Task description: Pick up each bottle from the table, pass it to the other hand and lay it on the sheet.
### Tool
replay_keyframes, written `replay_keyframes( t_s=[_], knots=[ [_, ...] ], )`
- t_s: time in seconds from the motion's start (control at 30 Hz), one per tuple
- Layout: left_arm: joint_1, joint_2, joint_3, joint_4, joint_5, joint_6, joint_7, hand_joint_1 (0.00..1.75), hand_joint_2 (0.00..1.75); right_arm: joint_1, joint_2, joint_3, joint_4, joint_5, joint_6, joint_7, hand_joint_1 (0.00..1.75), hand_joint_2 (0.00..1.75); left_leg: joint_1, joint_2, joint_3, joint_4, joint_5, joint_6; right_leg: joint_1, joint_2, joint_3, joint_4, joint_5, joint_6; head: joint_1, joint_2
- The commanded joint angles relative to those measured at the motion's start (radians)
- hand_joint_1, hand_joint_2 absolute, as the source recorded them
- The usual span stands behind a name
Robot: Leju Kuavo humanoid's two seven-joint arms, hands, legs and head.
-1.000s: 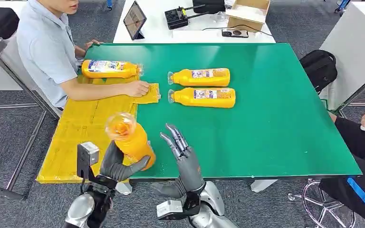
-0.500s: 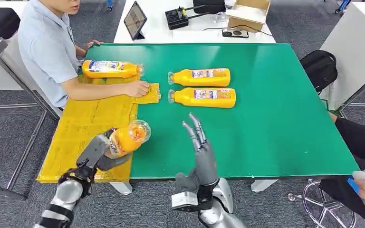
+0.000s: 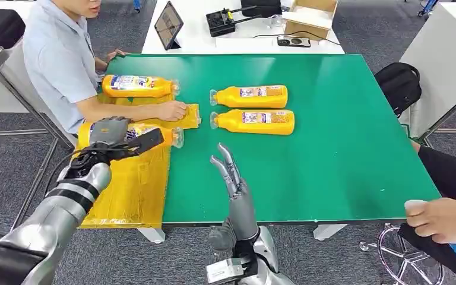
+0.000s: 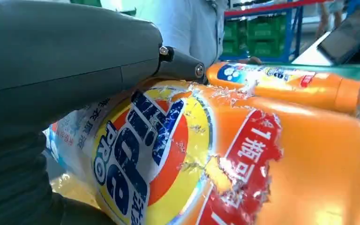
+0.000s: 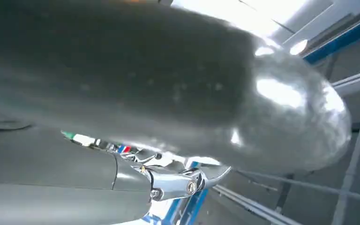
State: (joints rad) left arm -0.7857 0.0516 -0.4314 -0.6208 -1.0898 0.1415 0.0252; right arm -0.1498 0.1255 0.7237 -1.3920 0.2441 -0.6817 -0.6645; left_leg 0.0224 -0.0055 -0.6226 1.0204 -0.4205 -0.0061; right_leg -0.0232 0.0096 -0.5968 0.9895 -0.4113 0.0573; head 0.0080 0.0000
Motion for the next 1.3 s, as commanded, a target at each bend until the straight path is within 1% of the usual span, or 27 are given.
replay_keyframes(
  t_s=[0.03,0.07,0.1,0.17,0.3,0.4,0.53,0.57,0.6,0.63,0.67,0.7,0.83,0.87,0.9,1.1,1.17,1.27,1.3],
  knots=[
    [-0.142,-0.089,-0.114,0.301,-0.066,-0.113,0.046,1.75,1.75,-0.036,-0.026,0.019,0.038,-0.046,0.05,-0.034,0.0,0.0,0.0,-0.002,0.002,0.0,0.0,0.001,0.001,-0.003,0.003,-0.001,-0.001,-0.002,0.0,0.0],
    [-0.142,-0.089,-0.114,0.301,-0.066,-0.113,0.046,1.75,1.75,-0.036,-0.026,0.019,0.038,-0.046,0.05,-0.034,0.0,0.0,0.0,-0.001,0.001,0.0,0.0,0.001,0.001,-0.002,0.002,-0.001,0.0,-0.001,0.0,0.0],
    [-0.142,-0.089,-0.114,0.301,-0.066,-0.113,0.046,1.75,1.75,-0.036,-0.026,0.019,0.038,-0.046,0.05,-0.034,0.0,0.0,0.0,-0.001,0.003,0.0,-0.001,0.002,0.001,-0.003,0.004,-0.001,-0.001,-0.003,0.0,0.0],
    [-0.137,-0.097,-0.112,0.322,-0.069,-0.167,0.047,1.75,1.75,-0.033,-0.019,0.003,0.049,-0.061,0.07,-0.034,0.0,0.0,0.001,-0.001,0.001,0.0,-0.001,0.001,0.001,-0.002,0.002,-0.001,-0.001,-0.002,0.001,0.0],
    [-0.125,-0.106,-0.08,0.333,-0.043,-0.218,0.036,1.75,1.75,-0.029,-0.009,-0.025,0.062,-0.077,0.099,-0.034,0.0,0.0,0.0,-0.001,0.003,0.0,-0.001,0.002,0.001,-0.002,0.004,-0.001,-0.001,-0.003,0.0,0.0],
    [-0.124,-0.113,-0.03,0.343,0.012,-0.282,0.001,1.75,1.75,-0.028,-0.001,-0.038,0.072,-0.084,0.111,-0.034,0.0,0.0,0.001,0.0,0.002,0.0,-0.001,0.002,0.001,-0.002,0.003,-0.001,-0.001,-0.002,0.0,0.0],
    [-0.118,-0.116,-0.033,0.338,0.008,-0.286,-0.011,1.75,1.75,-0.028,0.001,-0.043,0.072,-0.088,0.122,-0.034,0.0,0.0,0.0,0.001,0.002,0.0,-0.001,0.001,0.001,-0.001,0.003,-0.001,0.0,-0.002,0.0,0.0],
    [-0.117,-0.116,-0.036,0.337,0.005,-0.284,-0.012,1.59,1.75,-0.027,0.001,-0.044,0.074,-0.088,0.124,-0.034,0.0,0.0,0.0,0.001,0.002,0.0,-0.001,0.001,0.001,0.0,0.002,-0.001,0.0,-0.002,0.001,0.0],
    [-0.115,-0.117,-0.026,0.341,0.015,-0.3,-0.016,1.15,1.75,-0.028,0.002,-0.045,0.076,-0.088,0.128,-0.034,0.0,0.0,0.0,0.0,0.002,0.0,-0.001,0.002,0.001,-0.001,0.003,-0.001,-0.001,-0.002,0.0,0.0],
    [-0.112,-0.115,-0.026,0.34,0.014,-0.296,-0.015,0.59,1.75,-0.029,0.003,-0.045,0.079,-0.087,0.129,-0.034,0.0,0.0,0.0,0.0,0.002,-0.001,-0.001,0.001,0.001,-0.001,0.003,-0.001,0.0,-0.002,0.001,0.0],
    [-0.11,-0.115,-0.018,0.344,0.023,-0.301,-0.015,0.19,1.75,-0.031,0.002,-0.045,0.082,-0.087,0.13,-0.034,0.0,0.0,0.0,0.0,0.001,0.0,0.0,0.001,0.001,-0.001,0.002,-0.001,0.0,-0.002,0.0,0.0],
    [-0.112,-0.116,-0.003,0.348,0.037,-0.315,-0.017,0.14,1.75,-0.032,0.002,-0.045,0.084,-0.087,0.129,-0.034,0.0,0.0,0.0,0.0,0.001,0.0,0.0,0.001,0.001,-0.001,0.002,-0.001,0.0,-0.001,0.001,0.0],
    [-0.112,-0.116,-0.003,0.348,0.037,-0.315,-0.017,0.14,1.75,-0.032,0.002,-0.045,0.084,-0.087,0.129,-0.034,0.0,0.0,0.0,0.001,0.002,-0.001,-0.001,0.001,0.001,0.0,0.002,-0.001,0.0,-0.002,0.0,0.0],
    [-0.113,-0.114,0.005,0.35,0.046,-0.322,-0.022,0.03,1.75,-0.034,0.002,-0.046,0.086,-0.088,0.129,-0.034,0.0,0.0,0.0,0.001,0.003,-0.001,-0.001,0.001,0.001,-0.001,0.003,-0.001,-0.001,-0.003,0.001,0.0],
    [-0.116,-0.113,0.023,0.352,0.066,-0.341,-0.032,0.0,1.75,-0.037,0.001,-0.045,0.09,-0.089,0.129,-0.034,0.0,0.0,0.0,0.0,0.002,0.0,-0.001,0.001,0.001,0.0,0.002,-0.001,0.0,-0.002,0.001,0.0],
    [-0.126,-0.103,0.077,0.35,0.124,-0.38,-0.069,0.0,1.75,-0.047,-0.005,-0.046,0.093,-0.097,0.119,-0.034,0.0,0.0,0.0,0.001,0.001,0.0,-0.001,0.001,0.001,0.0,0.002,-0.001,0.0,-0.002,0.001,0.0],
    [-0.124,-0.097,0.111,0.342,0.164,-0.392,-0.104,0.0,1.75,-0.048,-0.005,-0.042,0.093,-0.101,0.118,-0.034,0.0,0.0,0.0,0.002,0.002,0.0,-0.001,0.001,0.001,0.0,0.002,0.0,0.0,-0.002,0.001,0.0],
    [-0.114,-0.078,0.186,0.313,0.26,-0.413,-0.219,0.0,1.75,-0.045,-0.011,-0.025,0.087,-0.106,0.112,-0.034,0.0,0.0,0.0,0.002,0.002,0.0,-0.001,0.001,0.001,0.001,0.002,0.0,0.0,-0.002,0.001,0.0],
    [-0.113,-0.075,0.207,0.312,0.285,-0.427,-0.234,0.0,1.75,-0.044,-0.013,-0.023,0.085,-0.107,0.11,-0.034,0.0,0.0,0.0,0.002,0.001,0.0,-0.001,0.001,0.001,0.001,0.001,0.0,0.0,-0.002,0.001,0.0]
  ],
)
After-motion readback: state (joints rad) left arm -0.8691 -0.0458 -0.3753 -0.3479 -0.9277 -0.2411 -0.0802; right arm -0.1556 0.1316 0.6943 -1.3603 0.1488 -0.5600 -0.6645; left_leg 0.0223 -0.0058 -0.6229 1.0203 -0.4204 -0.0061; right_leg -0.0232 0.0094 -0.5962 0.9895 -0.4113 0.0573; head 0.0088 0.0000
